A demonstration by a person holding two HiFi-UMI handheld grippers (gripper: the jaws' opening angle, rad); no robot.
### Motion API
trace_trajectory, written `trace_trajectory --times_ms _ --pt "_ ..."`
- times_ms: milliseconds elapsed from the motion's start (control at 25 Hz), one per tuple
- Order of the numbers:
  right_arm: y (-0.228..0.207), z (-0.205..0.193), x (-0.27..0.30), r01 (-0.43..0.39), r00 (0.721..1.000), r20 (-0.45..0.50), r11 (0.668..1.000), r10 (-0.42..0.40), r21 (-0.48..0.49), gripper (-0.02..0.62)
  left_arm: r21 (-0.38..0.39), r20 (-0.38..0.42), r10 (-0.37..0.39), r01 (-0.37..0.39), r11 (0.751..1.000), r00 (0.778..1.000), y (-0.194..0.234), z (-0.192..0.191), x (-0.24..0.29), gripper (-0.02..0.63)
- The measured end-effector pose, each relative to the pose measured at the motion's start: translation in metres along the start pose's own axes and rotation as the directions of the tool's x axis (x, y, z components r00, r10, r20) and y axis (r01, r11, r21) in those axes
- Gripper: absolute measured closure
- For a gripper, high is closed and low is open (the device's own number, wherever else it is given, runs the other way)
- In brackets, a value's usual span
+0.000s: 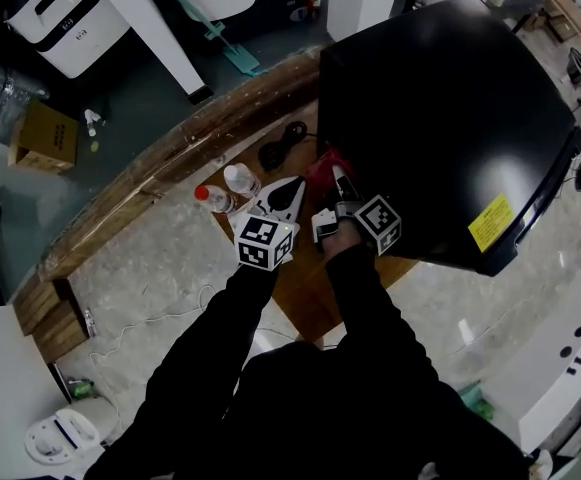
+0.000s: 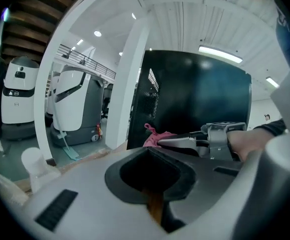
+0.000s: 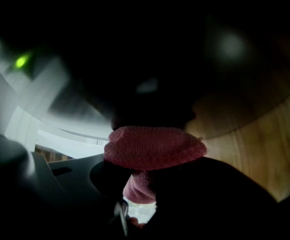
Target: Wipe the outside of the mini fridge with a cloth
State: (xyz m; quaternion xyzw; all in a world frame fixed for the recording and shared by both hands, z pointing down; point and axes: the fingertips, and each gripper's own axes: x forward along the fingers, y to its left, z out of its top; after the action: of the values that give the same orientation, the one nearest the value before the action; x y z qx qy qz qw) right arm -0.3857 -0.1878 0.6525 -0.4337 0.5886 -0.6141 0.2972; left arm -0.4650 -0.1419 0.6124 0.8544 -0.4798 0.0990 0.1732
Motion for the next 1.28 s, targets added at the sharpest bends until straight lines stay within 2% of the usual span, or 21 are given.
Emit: trace_trajectory --times_ms 280,600,880,1000,1160,1280 --pt "-0.054 -0.003 0.007 0.074 0.997 -0.009 0.997 -0.074 0.001 0.472 -0.045 -0.076 -0.007 0.003 0.999 0.997 0.0 -0.042 0.014 0.601" --pt "-0.109 -0.007 0.018 0.135 0.991 0.003 0.99 -0.135 0.045 0.472 -0.043 -0.091 -0.013 0.009 0.999 0.996 -0.005 -0.054 0.012 0.601" --pt "-0.139 -0.007 0.018 0.185 0.982 0.013 0.982 -0.186 0.04 0.472 -0.041 -0.108 -0.012 0.007 0.999 0.994 -0.006 -0.064 0.005 0.601" --pt "-0.127 -0.02 0.012 0.181 0.983 -0.031 0.983 -0.181 0.004 0.474 -0.044 -0.103 -0.005 0.0 0.999 0.995 -0.005 -0.062 -0.002 0.601" --pt "-0.059 -0.044 -0.003 0.058 0.991 -0.116 0.996 -0.067 -0.074 0.474 -0.048 -0.057 0.021 -0.024 0.999 0.998 -0.002 -0.041 -0.022 0.601" --pt "-0.006 -0.047 -0.041 -0.024 0.988 -0.152 0.991 0.004 -0.134 0.474 0.0 -0.008 0.033 -0.033 0.999 0.999 -0.014 -0.012 -0.049 0.601"
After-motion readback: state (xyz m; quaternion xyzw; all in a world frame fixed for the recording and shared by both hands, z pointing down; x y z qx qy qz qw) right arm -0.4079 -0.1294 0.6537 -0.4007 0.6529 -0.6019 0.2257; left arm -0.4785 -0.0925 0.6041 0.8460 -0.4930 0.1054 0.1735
